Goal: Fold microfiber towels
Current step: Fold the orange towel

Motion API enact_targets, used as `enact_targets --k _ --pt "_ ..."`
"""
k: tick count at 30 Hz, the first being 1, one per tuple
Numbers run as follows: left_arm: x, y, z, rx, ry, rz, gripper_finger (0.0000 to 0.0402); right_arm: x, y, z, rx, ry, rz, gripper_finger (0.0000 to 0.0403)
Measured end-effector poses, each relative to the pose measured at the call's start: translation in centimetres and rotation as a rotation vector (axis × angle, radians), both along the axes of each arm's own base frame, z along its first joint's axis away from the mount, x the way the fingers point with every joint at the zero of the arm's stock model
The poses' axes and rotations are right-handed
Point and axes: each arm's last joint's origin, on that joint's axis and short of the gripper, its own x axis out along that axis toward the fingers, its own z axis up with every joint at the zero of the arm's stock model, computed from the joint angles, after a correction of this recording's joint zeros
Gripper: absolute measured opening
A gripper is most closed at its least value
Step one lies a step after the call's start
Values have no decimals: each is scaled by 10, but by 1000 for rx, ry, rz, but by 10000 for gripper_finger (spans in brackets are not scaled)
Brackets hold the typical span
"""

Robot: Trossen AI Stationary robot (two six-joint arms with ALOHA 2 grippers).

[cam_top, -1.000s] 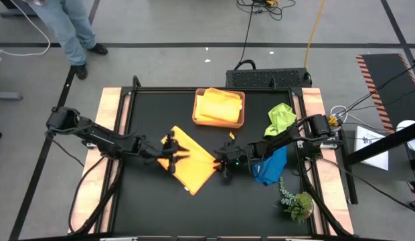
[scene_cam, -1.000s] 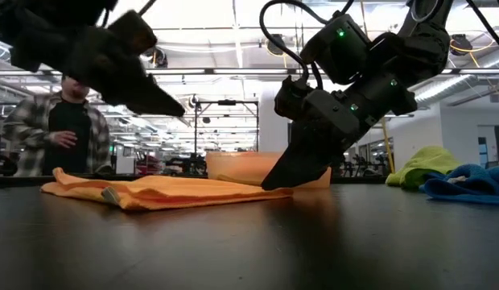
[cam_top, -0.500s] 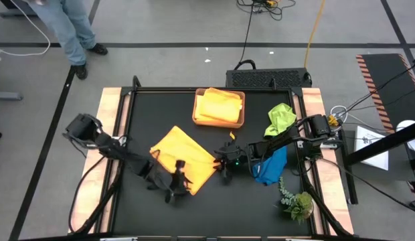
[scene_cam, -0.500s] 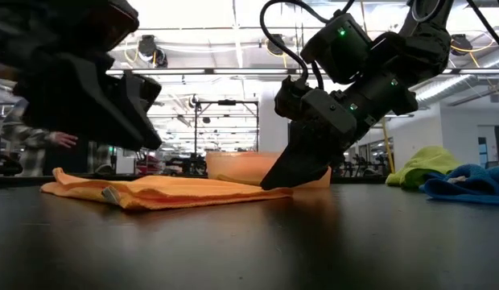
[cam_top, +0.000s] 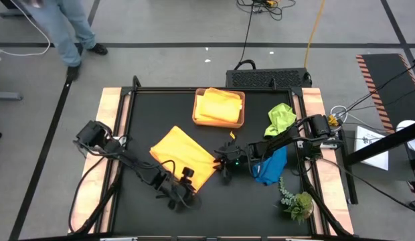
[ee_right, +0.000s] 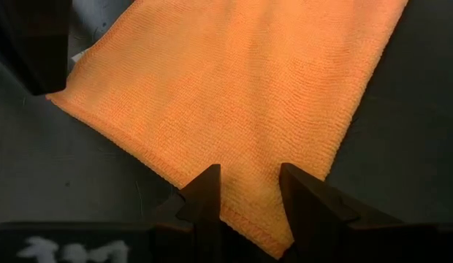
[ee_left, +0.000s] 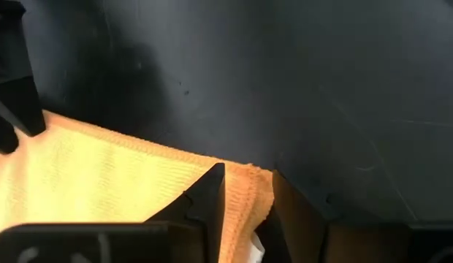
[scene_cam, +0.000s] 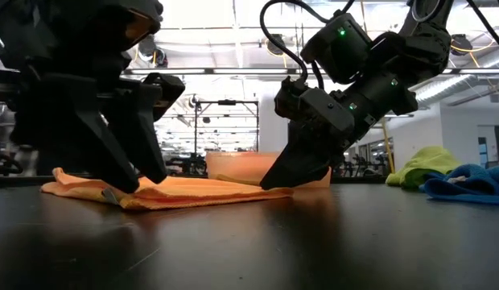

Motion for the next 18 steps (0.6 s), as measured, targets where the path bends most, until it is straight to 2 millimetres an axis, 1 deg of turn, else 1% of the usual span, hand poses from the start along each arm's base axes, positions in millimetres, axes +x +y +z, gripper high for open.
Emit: enact_targets --k 2,7,10,12,15,18 --pt "0 0 0 0 2 -7 135 0 0 0 0 1 1 136" --pt "-3 1 -3 18 44 -6 197 0 0 0 0 0 2 136" --pt "-4 1 -5 20 48 1 226 0 0 0 -2 0 1 136" --pt "-2 0 -9 35 44 5 235 0 0 0 -2 0 1 136" --pt "1 -2 -18 69 36 -3 236 0 0 0 -2 0 0 136" --pt "3 -3 -26 109 31 -14 218 0 0 0 -1 -1 -1 136"
